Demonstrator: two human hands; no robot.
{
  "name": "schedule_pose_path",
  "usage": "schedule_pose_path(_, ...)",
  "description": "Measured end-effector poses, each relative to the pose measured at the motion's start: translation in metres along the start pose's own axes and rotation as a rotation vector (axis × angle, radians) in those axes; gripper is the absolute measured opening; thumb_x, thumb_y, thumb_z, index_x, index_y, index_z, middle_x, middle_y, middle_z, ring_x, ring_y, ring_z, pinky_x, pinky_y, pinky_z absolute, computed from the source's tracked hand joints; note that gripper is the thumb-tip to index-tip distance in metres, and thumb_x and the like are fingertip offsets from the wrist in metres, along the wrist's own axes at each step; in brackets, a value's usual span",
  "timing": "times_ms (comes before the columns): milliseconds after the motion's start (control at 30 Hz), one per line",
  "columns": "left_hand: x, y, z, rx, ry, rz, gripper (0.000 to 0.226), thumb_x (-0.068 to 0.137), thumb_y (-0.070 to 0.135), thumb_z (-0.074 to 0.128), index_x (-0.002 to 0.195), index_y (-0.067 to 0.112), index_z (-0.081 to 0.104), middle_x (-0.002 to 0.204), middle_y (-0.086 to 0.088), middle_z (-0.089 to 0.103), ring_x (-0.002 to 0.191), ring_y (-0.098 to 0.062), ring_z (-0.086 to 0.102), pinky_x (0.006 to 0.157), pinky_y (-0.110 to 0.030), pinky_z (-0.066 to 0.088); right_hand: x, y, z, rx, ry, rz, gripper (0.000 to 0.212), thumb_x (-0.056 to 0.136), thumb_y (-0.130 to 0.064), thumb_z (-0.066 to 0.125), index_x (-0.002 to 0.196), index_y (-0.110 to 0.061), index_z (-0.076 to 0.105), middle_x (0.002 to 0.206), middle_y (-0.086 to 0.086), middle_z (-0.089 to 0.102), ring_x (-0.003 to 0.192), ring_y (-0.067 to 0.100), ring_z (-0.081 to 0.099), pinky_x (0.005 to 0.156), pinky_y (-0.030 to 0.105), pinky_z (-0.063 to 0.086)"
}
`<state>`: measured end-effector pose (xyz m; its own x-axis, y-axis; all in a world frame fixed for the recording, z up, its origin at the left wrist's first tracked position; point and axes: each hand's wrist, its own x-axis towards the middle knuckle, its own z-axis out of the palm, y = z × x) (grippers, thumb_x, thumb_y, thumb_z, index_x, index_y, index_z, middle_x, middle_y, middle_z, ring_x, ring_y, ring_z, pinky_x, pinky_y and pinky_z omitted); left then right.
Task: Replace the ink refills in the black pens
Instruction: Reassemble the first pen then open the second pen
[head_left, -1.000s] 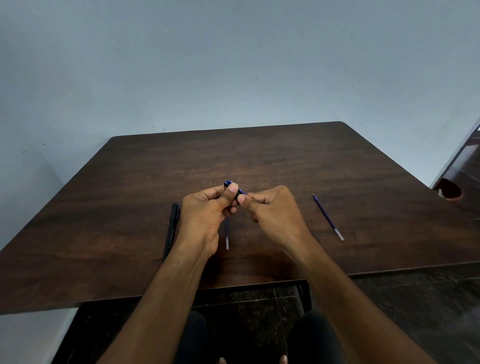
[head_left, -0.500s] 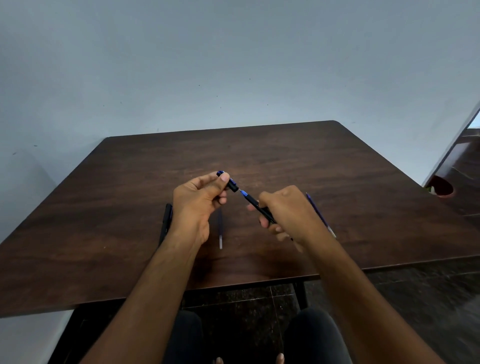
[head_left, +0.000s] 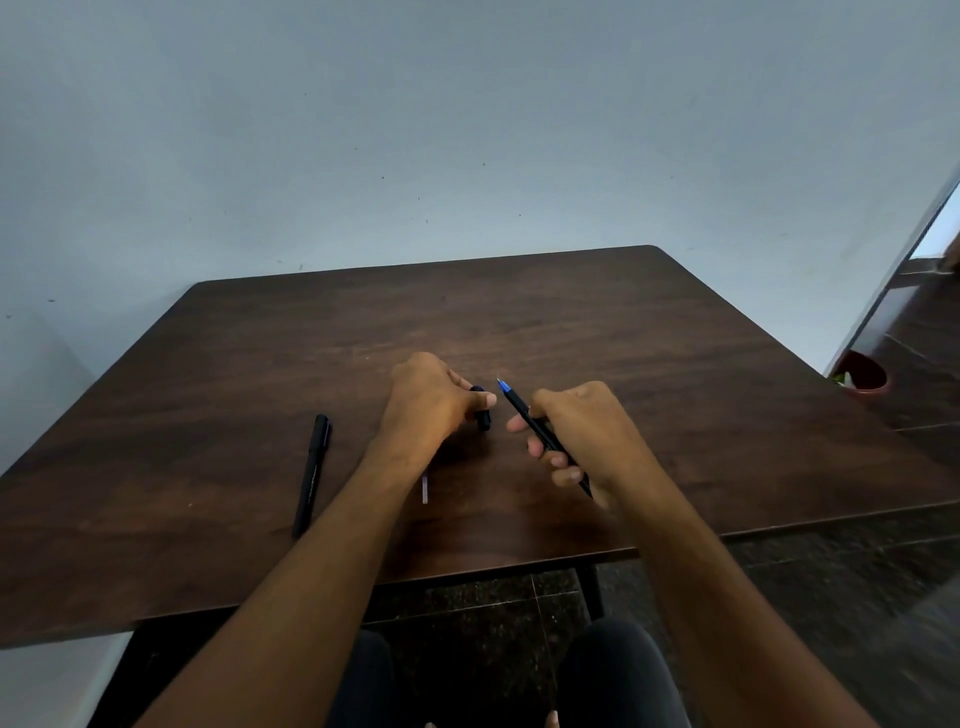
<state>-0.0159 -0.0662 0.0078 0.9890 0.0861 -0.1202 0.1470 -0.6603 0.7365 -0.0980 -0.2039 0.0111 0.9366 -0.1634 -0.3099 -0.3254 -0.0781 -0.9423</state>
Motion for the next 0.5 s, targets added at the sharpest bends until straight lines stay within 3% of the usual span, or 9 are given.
schedule_pose_path(200,0.007,0.002,0.007,0.126,-0.024,-0.058,0.034,0.071,0.034,0.088,0.093,0.012,0.077,0.087,-0.007,0.075,0.085,-0.021,0.074,0.083,-0.038,0.061,0.002,0.007,0.0,0.021,-0.031,0.025,0.028,0.091,-0.012,0.051,0.091,0.005,0.073,0.06,0.01,0.055,0.04,0.011,0.036,0.036,0.022,0.025)
schedule_pose_path(367,0.013,-0.001,0.013,0.238,-0.002,-0.032,0.037,0.071,0.04,0.087,0.093,0.013,0.076,0.09,-0.005,0.073,0.084,-0.018,0.07,0.079,-0.036,0.059,0.005,0.011,0.001,0.059,-0.044,0.028,0.026,0.092,-0.009,0.051,0.091,0.005,0.072,0.062,0.011,0.056,0.043,0.012,0.039,0.038,0.024,0.026)
schedule_pose_path(500,0.008,-0.003,0.009,0.179,0.05,0.051,0.021,0.076,0.034,0.084,0.079,0.021,0.068,0.081,0.003,0.068,0.078,-0.011,0.064,0.068,-0.028,0.052,0.009,0.013,0.0,0.118,-0.066,0.009,0.026,0.098,-0.009,0.05,0.096,0.005,0.072,0.065,0.01,0.058,0.048,0.012,0.043,0.04,0.025,0.031)
